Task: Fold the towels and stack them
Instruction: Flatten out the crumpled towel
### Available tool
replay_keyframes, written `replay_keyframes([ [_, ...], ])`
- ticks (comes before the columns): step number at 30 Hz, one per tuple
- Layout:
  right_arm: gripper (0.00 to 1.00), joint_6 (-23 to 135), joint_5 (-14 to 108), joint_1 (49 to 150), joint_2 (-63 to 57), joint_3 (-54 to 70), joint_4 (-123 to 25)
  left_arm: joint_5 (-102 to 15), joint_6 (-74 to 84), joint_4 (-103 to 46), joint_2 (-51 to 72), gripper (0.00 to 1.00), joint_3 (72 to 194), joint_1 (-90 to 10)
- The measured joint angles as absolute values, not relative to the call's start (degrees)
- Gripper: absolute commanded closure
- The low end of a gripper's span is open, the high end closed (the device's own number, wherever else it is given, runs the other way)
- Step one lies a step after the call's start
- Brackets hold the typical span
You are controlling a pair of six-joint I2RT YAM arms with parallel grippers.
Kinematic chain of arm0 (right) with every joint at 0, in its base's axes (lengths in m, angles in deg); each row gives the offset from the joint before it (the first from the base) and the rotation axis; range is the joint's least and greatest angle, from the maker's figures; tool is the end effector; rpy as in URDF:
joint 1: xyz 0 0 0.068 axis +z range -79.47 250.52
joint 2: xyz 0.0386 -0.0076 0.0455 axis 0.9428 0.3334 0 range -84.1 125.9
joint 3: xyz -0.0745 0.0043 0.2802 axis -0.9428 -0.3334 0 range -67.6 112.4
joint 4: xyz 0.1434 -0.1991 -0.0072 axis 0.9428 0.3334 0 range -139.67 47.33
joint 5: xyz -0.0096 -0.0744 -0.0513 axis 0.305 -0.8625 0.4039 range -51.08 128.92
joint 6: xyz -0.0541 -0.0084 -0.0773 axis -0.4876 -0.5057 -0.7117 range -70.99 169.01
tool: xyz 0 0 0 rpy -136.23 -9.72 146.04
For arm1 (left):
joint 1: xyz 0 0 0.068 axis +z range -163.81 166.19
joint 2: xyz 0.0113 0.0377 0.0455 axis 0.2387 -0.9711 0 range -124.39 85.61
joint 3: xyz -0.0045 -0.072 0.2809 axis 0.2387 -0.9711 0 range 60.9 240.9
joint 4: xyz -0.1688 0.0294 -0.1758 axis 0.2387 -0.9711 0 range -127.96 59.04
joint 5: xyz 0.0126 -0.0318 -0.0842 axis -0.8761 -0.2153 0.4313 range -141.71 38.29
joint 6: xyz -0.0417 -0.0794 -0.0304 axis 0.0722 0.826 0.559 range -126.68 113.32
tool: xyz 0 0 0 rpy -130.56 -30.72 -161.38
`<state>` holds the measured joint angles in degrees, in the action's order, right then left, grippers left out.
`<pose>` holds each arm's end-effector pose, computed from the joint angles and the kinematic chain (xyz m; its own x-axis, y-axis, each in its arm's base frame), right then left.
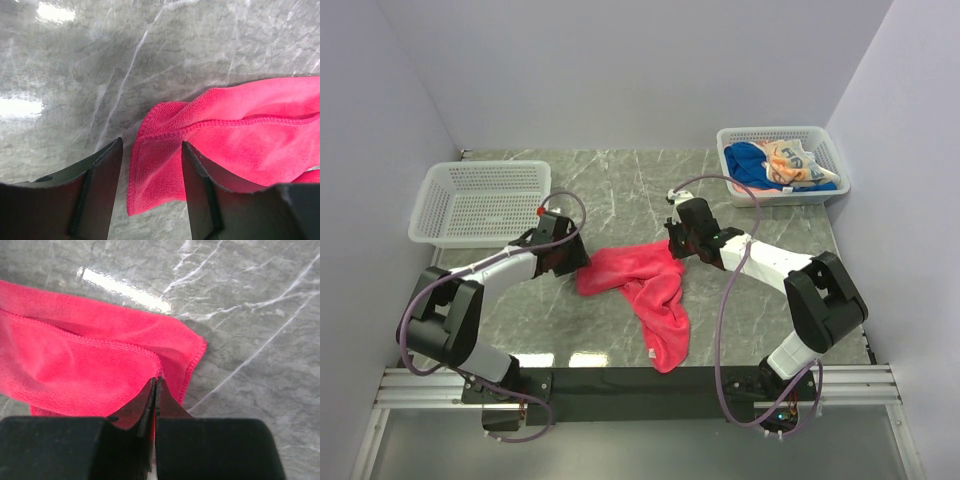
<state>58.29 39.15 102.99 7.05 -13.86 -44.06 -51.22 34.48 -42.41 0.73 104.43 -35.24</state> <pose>0.3035 0.1935 0.1955 -0.6552 -0.2256 -0.7210 -0.4393 0.8902 0.1207 0.2809 -0.1110 0.1615 -0.8019 -0.3923 -0.4506 -0.2094 0.8909 -0.4031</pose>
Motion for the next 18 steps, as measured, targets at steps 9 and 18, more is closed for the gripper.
replay_keyframes([
  [9,1.00,58.6,40.5,103.0,7.1,-13.9,-44.6,-49.3,34.9,-40.4,-0.8,0.64,104.4,-35.0],
  [18,1.00,58.6,40.9,103.0,7.1,-14.1,-44.6,-48.8,34.5,-40.4,-0.8,0.85,104.4,-34.9],
])
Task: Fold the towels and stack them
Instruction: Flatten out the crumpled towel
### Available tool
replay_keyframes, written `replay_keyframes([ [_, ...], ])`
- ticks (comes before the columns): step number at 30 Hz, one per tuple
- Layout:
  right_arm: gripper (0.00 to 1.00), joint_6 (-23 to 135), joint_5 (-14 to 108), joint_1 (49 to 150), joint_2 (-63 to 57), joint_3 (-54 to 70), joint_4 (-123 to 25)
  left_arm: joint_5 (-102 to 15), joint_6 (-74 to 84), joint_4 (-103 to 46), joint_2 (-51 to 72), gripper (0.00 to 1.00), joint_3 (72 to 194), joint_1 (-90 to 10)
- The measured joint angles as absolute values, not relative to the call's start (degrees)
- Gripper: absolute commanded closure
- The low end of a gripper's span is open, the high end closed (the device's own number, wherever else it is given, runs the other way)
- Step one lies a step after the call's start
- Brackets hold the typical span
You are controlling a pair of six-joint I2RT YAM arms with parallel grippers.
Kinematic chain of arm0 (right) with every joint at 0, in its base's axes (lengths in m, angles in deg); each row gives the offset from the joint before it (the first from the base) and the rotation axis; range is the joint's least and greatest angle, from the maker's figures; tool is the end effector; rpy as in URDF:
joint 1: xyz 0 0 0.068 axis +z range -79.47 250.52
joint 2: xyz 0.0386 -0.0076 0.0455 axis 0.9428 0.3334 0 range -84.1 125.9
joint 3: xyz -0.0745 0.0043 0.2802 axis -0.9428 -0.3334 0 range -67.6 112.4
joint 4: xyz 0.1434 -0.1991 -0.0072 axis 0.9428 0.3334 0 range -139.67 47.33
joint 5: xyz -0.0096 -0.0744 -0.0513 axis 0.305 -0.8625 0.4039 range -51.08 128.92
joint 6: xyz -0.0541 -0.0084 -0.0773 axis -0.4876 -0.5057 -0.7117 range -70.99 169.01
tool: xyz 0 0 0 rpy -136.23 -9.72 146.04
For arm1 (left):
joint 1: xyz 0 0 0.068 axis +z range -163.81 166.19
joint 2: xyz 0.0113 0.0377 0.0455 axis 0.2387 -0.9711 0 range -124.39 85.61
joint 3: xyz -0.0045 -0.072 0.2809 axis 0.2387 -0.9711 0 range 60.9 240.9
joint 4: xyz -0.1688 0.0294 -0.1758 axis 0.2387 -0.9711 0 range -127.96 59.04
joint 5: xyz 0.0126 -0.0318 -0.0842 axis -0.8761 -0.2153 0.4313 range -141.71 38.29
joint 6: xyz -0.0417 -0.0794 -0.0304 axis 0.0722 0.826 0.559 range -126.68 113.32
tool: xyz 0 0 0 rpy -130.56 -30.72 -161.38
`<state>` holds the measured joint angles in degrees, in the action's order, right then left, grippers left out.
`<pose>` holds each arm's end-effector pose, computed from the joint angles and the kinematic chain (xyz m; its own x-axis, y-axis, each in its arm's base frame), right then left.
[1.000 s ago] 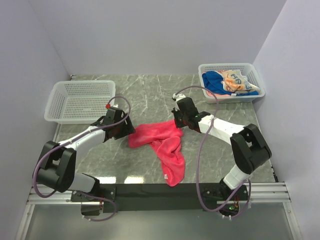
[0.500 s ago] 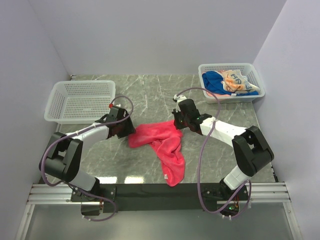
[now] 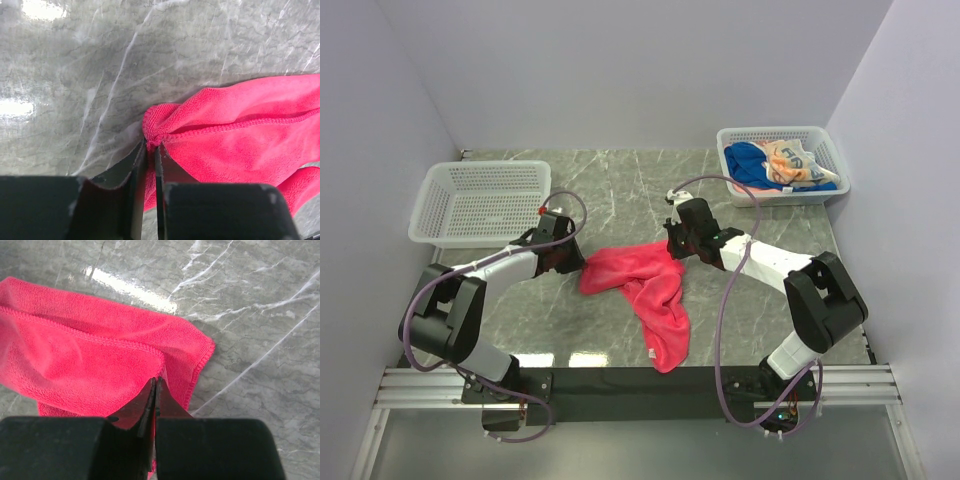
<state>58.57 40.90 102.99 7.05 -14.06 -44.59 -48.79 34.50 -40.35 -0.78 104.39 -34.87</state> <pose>0.3023 0.1958 0.1954 -0.6569 -0.2211 -0.7208 -0.4550 0.8786 0.1452 0.2855 -0.1145 0.1574 -0.8111 -0.3924 -0.4338 -0.1941 0.8802 -0.4331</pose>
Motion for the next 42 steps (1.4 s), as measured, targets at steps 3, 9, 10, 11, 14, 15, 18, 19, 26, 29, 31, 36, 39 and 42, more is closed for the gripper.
replay_keyframes([
  [3,1.00,58.6,40.9,103.0,7.1,-14.1,-44.6,-49.1,34.5,-41.1,-0.3,0.86,104.4,-34.9],
  [9,1.00,58.6,40.9,103.0,7.1,-14.1,-44.6,-50.1,34.2,-42.8,2.0,0.99,104.4,-34.9],
  [10,1.00,58.6,40.9,103.0,7.1,-14.1,-44.6,-50.1,34.1,-42.9,2.4,1.00,104.4,-34.9],
  [11,1.00,58.6,40.9,103.0,7.1,-14.1,-44.6,-50.1,34.0,-43.0,2.7,0.99,104.4,-34.9],
  [14,1.00,58.5,40.6,103.0,7.0,-14.1,-44.5,-50.3,33.3,-43.4,3.5,0.99,104.4,-34.9],
  [15,1.00,58.5,40.4,103.0,6.9,-14.1,-44.5,-50.3,33.1,-43.8,3.8,0.99,104.4,-34.9],
  [18,1.00,58.6,39.7,102.7,5.8,-14.1,-44.4,-51.4,32.2,-45.9,4.8,0.99,105.3,-34.9],
  [19,1.00,58.6,39.5,102.6,5.3,-14.1,-44.3,-51.8,31.8,-46.7,5.1,0.99,106.0,-34.9],
  [26,1.00,58.5,37.1,100.9,0.2,-12.8,-43.5,-53.7,27.6,-49.4,8.2,0.99,112.6,-34.9],
  [29,1.00,58.5,35.9,99.8,-1.1,-10.4,-43.2,-54.1,25.3,-49.5,9.0,0.99,116.1,-34.9],
  [31,1.00,58.5,35.3,99.0,-1.8,-8.6,-43.1,-54.5,23.8,-49.7,8.9,0.99,118.8,-34.9],
  [36,1.00,57.5,34.1,97.3,-2.5,-0.1,-42.0,-54.6,19.5,-49.4,8.9,0.98,127.8,-34.9],
  [39,1.00,56.8,33.8,96.7,-2.6,5.4,-42.0,-54.3,18.1,-48.3,8.9,0.98,132.6,-34.9],
  [42,1.00,56.6,34.3,96.7,-4.1,6.7,-42.7,-53.1,18.4,-46.7,9.0,0.98,133.8,-34.9],
])
